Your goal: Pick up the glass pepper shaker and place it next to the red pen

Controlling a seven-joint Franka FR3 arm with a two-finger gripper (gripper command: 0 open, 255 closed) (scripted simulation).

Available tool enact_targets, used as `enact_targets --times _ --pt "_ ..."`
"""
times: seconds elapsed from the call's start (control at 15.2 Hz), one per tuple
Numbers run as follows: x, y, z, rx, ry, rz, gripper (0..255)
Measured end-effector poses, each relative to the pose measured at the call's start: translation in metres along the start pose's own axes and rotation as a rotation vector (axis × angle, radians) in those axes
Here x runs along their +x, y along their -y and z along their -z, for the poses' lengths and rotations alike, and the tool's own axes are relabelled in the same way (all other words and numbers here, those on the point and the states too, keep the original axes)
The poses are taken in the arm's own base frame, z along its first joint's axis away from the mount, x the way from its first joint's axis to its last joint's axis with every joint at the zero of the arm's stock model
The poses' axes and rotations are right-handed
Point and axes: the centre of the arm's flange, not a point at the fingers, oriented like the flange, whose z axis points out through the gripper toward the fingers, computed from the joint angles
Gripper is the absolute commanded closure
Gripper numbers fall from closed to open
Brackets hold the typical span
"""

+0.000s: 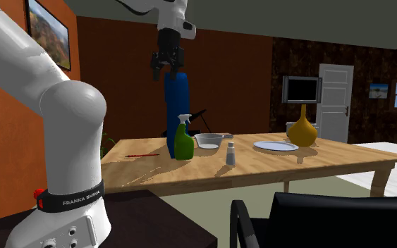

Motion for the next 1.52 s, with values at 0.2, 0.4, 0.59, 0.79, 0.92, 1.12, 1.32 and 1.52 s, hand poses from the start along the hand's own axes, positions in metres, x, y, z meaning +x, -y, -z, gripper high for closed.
enact_targets --times 0.2,0.4,0.59,0.79,0.92,1.12,1.32,1.52 --pt "0.013 0.0 -0.008 -0.006 -0.004 0.0 0" --pt "0.039 -0.004 -0.028 -0.019 -0.016 0.0 0" --pt "0.071 -0.003 -0.05 -0.033 -0.03 0.001 0" --pt "0.105 -0.006 -0.066 -0.046 -0.044 0.001 0" --pt "0.131 -0.008 -0.078 -0.055 -0.053 0.002 0" --pt "0.163 -0.008 -0.097 -0.069 -0.068 0.002 0" --pt "0.19 -0.013 -0.115 -0.084 -0.082 0.003 0" --pt "0.226 -0.014 -0.134 -0.098 -0.097 0.004 0"
